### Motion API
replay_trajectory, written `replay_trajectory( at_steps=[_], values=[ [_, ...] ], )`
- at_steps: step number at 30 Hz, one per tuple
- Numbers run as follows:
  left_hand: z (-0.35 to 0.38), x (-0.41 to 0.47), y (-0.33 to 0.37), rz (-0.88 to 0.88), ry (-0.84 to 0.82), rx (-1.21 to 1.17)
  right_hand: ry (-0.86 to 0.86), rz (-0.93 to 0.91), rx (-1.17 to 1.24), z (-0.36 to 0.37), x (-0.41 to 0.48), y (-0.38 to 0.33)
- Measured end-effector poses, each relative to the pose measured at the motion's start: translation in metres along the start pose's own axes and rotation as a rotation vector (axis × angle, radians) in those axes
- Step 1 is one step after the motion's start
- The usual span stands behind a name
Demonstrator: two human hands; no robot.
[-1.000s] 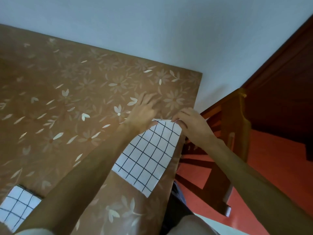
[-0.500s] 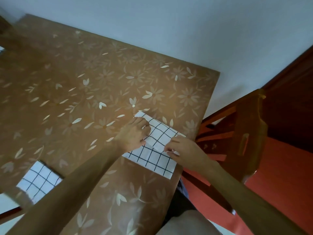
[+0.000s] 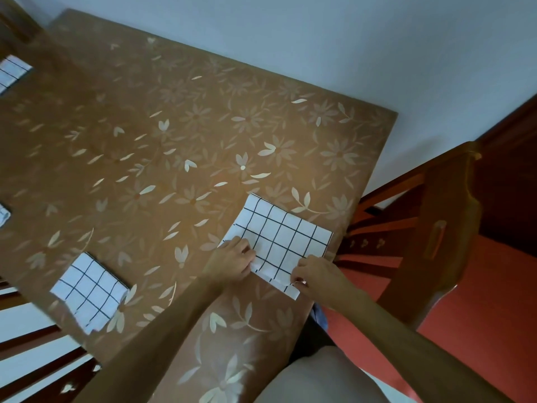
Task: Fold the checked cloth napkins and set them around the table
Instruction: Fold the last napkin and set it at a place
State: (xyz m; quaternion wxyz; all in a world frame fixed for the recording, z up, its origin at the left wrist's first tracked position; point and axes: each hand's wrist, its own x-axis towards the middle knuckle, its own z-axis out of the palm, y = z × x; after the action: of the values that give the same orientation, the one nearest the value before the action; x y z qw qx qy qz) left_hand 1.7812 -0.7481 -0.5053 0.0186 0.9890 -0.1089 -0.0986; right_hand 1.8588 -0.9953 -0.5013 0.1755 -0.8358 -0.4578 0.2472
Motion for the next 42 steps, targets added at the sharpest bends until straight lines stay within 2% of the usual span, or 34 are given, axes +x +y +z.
replay_trajectory(
  at_steps=[4, 9, 18, 24, 28, 30, 32, 34, 36, 39, 42],
  values=[
    [-0.001, -0.004, 0.003, -0.055, 0.028, -0.008, 0.065, -0.037, -0.051, 0.013, 0.000, -0.004],
    [-0.005, -0.008, 0.003, -0.082, 0.065, 0.041, 0.149, -0.086, 0.000, 0.024, -0.001, -0.012],
    [0.010, -0.011, -0.002, -0.120, 0.046, 0.058, 0.134, -0.065, 0.088, 0.047, -0.006, -0.013],
    [0.000, -0.010, 0.009, -0.249, -0.007, 0.067, 0.183, -0.105, 0.140, 0.048, -0.014, -0.011],
    [-0.010, 0.017, 0.026, -0.147, 0.142, -0.080, 0.277, -0.099, 0.159, 0.048, -0.009, -0.010],
    [-0.008, 0.040, 0.037, -0.093, 0.136, -0.099, 0.427, -0.042, 0.128, 0.045, -0.002, -0.010],
    [-0.001, 0.060, 0.044, -0.095, 0.101, -0.080, 0.517, 0.110, 0.036, 0.039, 0.009, -0.010],
    [0.011, 0.071, 0.045, -0.111, 0.068, -0.063, 0.488, 0.285, -0.073, 0.033, 0.023, -0.009],
    [0.021, 0.071, 0.041, -0.102, 0.035, -0.046, 0.388, 0.372, -0.137, 0.033, 0.033, -0.005],
    [0.034, 0.065, 0.034, -0.087, 0.012, -0.062, 0.286, 0.380, -0.186, 0.046, 0.032, 0.005],
    [0.035, 0.064, 0.023, -0.189, 0.017, -0.113, 0.283, 0.361, -0.205, 0.054, 0.025, 0.011]
  ],
)
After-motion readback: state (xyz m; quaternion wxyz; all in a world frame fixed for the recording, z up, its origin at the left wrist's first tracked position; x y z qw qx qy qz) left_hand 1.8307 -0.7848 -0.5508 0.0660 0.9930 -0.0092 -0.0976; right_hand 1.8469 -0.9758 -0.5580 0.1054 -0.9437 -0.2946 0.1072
